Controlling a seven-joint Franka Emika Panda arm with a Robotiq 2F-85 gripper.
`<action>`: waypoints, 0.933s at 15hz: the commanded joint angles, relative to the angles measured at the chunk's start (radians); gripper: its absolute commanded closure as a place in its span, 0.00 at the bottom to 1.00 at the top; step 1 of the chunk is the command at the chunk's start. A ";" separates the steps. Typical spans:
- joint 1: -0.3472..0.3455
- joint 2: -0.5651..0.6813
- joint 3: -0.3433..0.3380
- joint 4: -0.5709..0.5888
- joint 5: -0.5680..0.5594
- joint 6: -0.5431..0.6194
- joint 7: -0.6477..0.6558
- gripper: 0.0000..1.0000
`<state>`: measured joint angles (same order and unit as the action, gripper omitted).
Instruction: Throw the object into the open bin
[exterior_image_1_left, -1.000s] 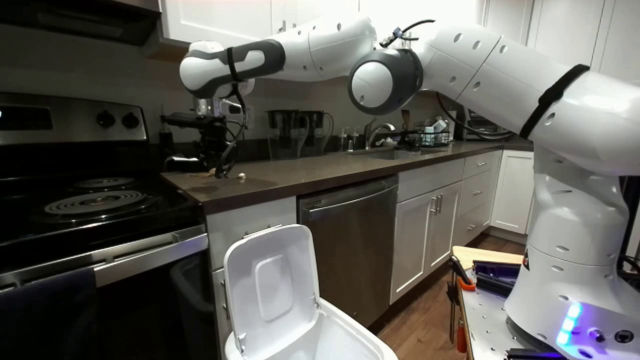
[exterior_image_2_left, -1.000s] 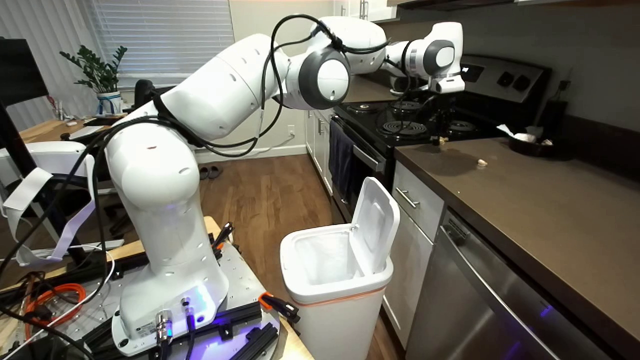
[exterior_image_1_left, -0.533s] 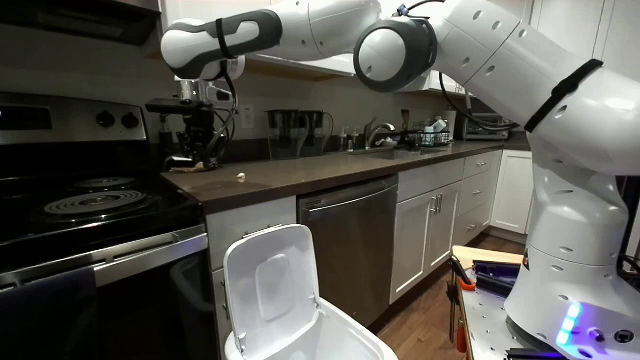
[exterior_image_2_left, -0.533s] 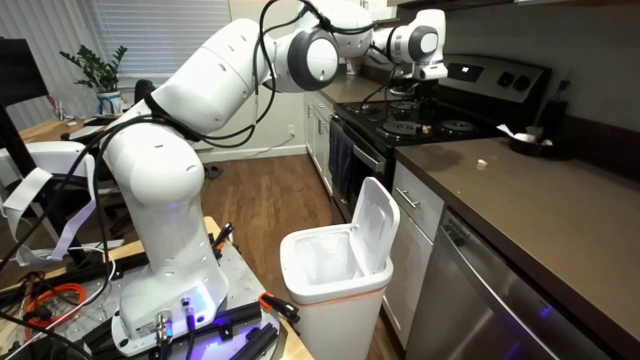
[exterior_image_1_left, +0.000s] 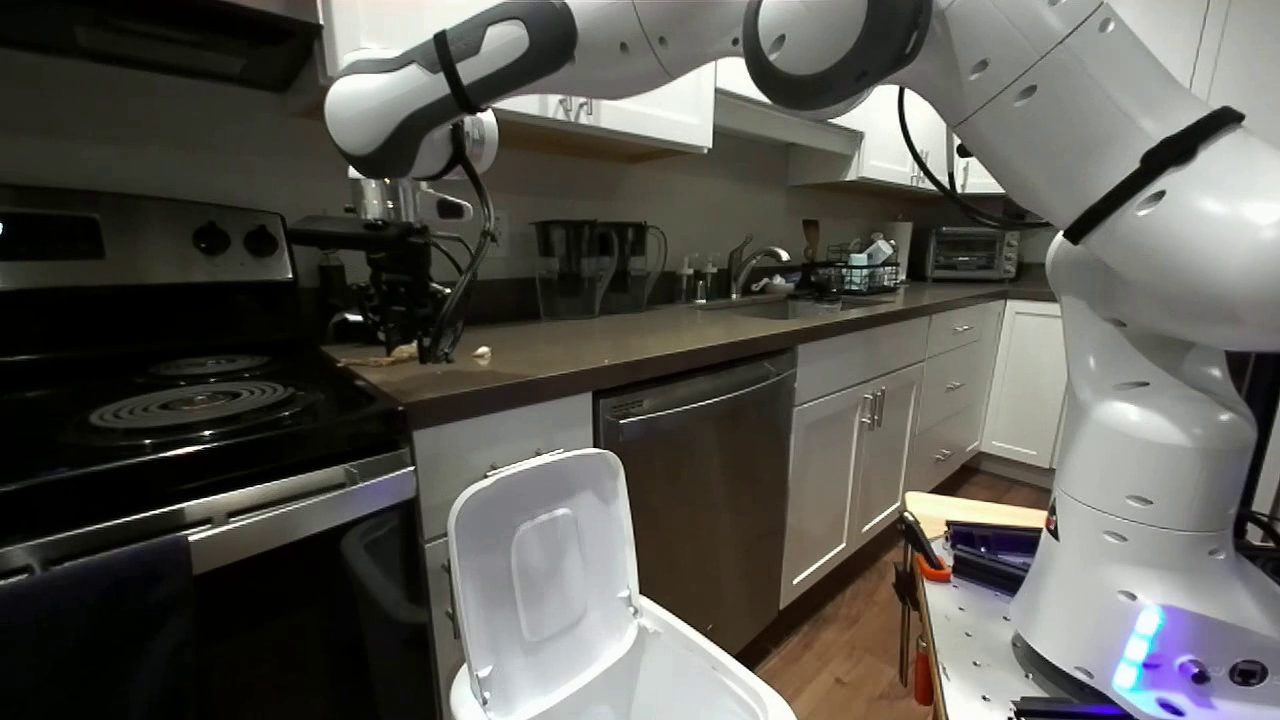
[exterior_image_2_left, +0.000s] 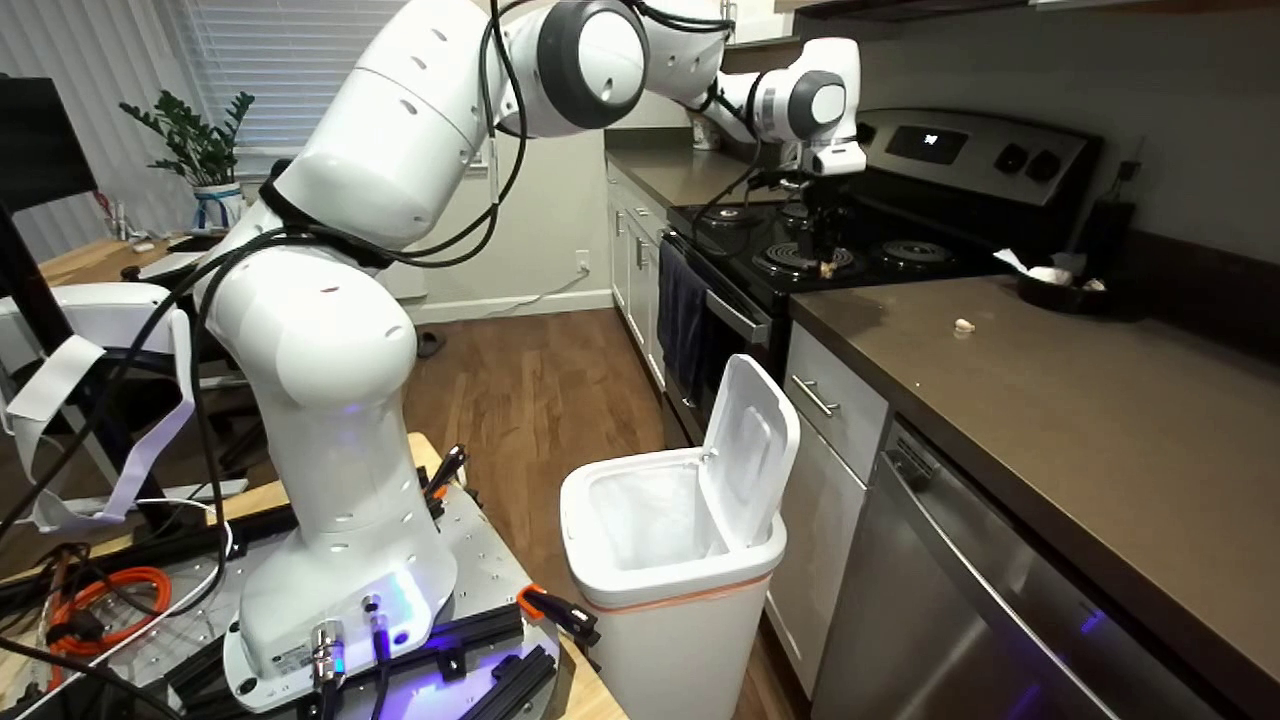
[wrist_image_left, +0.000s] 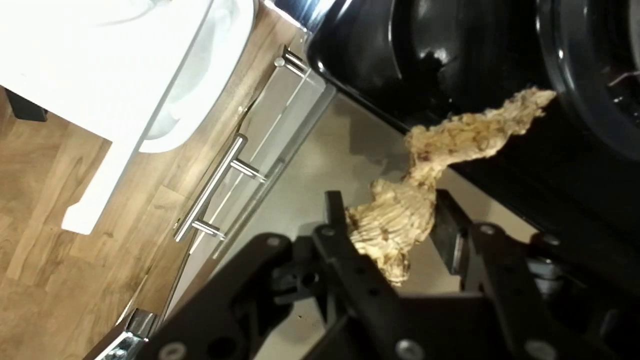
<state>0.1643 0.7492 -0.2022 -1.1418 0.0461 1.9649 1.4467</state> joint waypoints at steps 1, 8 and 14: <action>0.000 -0.144 0.030 -0.240 -0.054 0.128 0.008 0.80; -0.010 -0.371 0.067 -0.580 -0.069 0.237 -0.006 0.80; -0.015 -0.628 0.107 -0.896 -0.091 0.206 0.009 0.80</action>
<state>0.1622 0.2855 -0.1259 -1.8422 -0.0138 2.1616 1.4468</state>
